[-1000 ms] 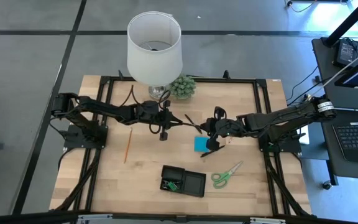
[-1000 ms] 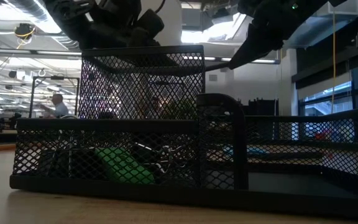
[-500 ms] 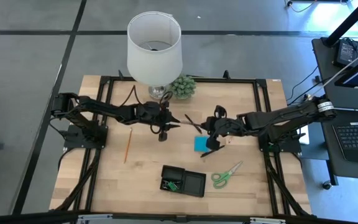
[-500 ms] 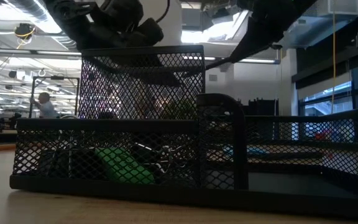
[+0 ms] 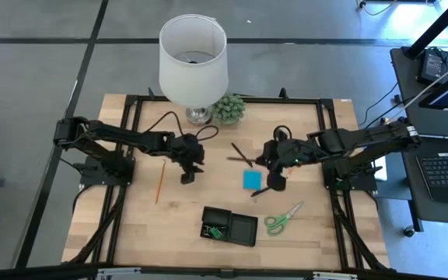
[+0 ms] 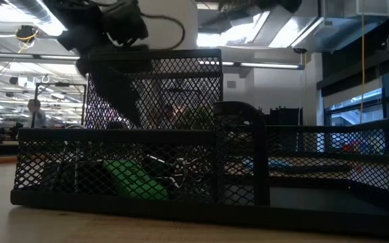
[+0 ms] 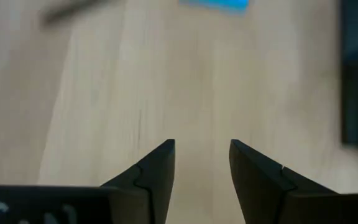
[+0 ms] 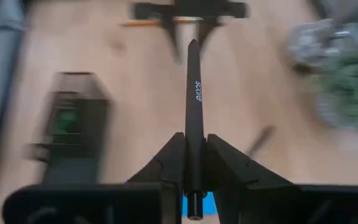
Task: Pick and place office supplies into organizer
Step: Put the center black pen into the desk organizer
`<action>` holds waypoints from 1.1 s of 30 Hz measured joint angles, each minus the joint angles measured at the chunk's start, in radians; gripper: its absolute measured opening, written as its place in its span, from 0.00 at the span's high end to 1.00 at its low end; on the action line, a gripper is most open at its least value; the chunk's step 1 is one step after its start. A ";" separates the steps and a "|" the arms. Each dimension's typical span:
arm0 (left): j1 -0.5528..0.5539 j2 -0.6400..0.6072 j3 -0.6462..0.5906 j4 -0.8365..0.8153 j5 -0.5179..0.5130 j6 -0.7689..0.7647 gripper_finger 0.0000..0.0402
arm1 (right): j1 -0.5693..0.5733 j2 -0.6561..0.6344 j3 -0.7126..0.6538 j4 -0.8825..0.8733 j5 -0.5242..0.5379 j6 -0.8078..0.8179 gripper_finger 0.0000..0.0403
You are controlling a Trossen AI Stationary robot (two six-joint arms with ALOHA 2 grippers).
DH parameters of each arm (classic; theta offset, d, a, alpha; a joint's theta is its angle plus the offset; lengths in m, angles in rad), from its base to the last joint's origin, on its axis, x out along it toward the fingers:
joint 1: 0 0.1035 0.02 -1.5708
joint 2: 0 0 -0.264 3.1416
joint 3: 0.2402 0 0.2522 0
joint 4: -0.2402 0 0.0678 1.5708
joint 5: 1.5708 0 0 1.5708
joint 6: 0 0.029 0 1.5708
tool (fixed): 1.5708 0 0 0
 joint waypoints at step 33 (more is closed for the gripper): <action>-0.028 0.001 0.000 -0.170 -0.029 -0.187 0.68 | 0.181 0.646 0.510 -0.228 -0.209 0.228 0.86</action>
